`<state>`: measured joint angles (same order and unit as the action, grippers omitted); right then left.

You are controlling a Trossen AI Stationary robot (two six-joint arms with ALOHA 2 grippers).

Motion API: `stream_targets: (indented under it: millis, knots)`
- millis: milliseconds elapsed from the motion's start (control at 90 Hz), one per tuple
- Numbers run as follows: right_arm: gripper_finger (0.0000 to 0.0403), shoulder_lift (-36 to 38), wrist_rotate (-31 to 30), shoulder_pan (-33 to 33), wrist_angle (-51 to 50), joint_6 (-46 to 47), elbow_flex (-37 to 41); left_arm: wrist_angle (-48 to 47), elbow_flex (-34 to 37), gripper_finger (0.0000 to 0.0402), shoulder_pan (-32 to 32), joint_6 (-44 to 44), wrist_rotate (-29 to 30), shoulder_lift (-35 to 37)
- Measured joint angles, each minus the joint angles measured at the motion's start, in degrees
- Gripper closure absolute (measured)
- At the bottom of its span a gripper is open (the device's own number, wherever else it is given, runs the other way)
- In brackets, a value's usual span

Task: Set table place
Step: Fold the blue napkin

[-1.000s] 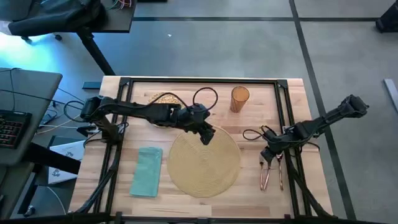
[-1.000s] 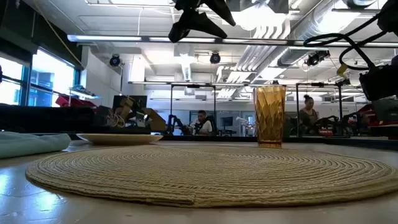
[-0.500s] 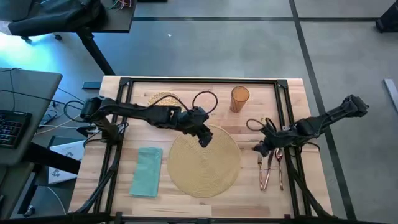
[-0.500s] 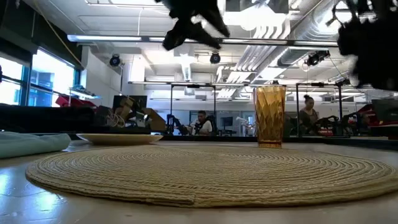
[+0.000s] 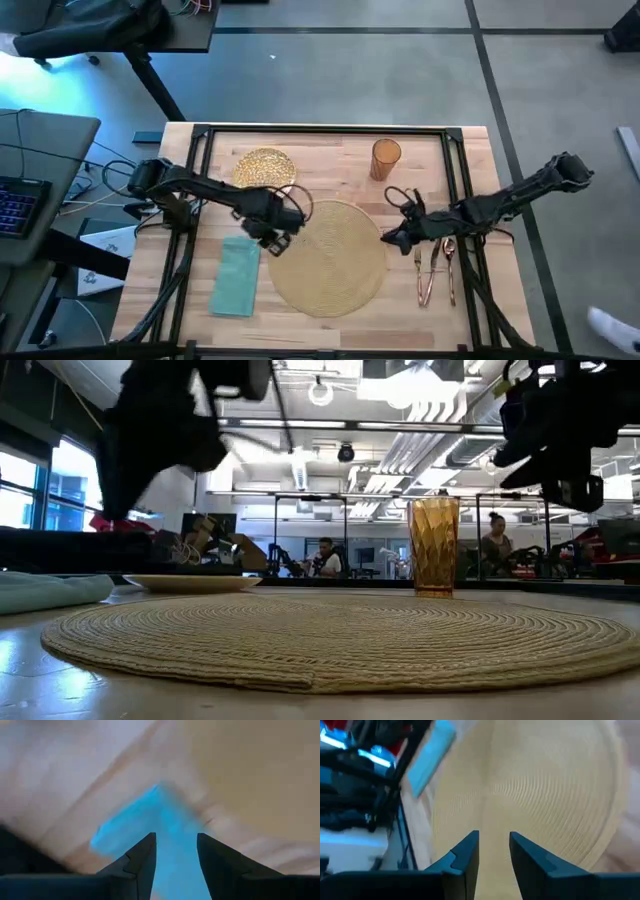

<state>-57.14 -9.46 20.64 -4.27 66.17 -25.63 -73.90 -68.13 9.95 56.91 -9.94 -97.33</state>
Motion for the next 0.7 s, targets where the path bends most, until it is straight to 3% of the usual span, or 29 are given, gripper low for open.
stream_targets:
  millis: [133, 278, 378, 489, 700]
  knots:
    - [0.0311, -2.20, 2.35, 0.14, 3.03, 0.01, 0.00, -1.29, 6.59, 0.0245, 1.56, 0.08, -7.41, 3.97]
    - [0.0311, -2.54, 2.53, 0.13, 4.49, 0.00, 0.00, -1.71, 15.41, 0.0237, 3.47, 5.02, -8.97, 11.71]
    - [0.0311, -2.54, 2.54, 0.13, 4.56, -0.12, 0.00, 1.67, 21.85, 0.0236, 4.01, 10.75, -7.97, 17.77]
    - [0.0311, -2.54, 2.54, 0.07, 4.54, -0.48, 0.00, 13.08, 29.34, 0.0237, 4.02, 17.71, -6.83, 23.37]
    - [0.0311, -2.52, 2.57, -0.02, 4.59, -0.15, 0.00, 24.04, 36.13, 0.0256, 4.04, 26.87, -2.26, 25.43]
